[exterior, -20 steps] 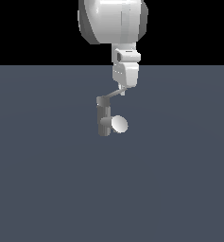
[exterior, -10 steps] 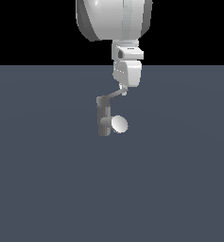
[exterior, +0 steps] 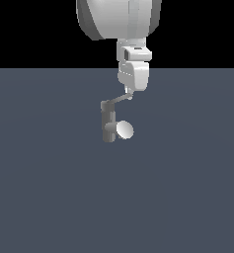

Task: Turn on the faucet by rotating a designated handle.

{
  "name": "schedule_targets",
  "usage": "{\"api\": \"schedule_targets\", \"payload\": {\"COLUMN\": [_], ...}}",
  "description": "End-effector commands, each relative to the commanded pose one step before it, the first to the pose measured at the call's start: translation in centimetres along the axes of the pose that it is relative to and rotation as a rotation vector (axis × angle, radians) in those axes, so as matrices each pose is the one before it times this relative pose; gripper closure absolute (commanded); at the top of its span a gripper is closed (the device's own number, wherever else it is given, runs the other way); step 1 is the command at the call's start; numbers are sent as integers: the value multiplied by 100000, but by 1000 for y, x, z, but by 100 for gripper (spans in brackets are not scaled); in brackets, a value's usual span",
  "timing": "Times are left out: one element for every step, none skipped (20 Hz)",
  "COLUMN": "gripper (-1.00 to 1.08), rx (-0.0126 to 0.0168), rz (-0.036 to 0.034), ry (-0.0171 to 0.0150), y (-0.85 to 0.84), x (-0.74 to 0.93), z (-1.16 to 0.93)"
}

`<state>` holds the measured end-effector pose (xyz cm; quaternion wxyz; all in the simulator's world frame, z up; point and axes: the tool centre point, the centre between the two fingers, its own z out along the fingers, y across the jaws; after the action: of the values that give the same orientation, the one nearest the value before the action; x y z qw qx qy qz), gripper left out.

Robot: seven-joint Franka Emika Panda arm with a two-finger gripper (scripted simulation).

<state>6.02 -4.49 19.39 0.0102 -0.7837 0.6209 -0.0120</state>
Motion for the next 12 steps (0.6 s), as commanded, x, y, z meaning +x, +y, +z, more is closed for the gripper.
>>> {"api": "schedule_targets", "payload": {"gripper": [108, 108, 108, 108, 108, 108, 108, 108, 108, 108, 108, 108], "rx": [-916, -116, -109, -116, -109, -117, -117, -117, -117, -117, -117, -117], "rz": [26, 72, 68, 72, 67, 72, 72, 72, 72, 72, 72, 72], "ry": [-256, -17, -16, -17, -16, -17, -17, -17, -17, -17, -17, -17], "y": [894, 293, 295, 297, 299, 301, 302, 304, 306, 308, 310, 311], "x": [-510, -151, -155, -154, -158, -156, -157, -159, -160, -161, -162, -164], "z": [269, 47, 42, 46, 42, 46, 46, 46, 45, 45, 45, 45]}}
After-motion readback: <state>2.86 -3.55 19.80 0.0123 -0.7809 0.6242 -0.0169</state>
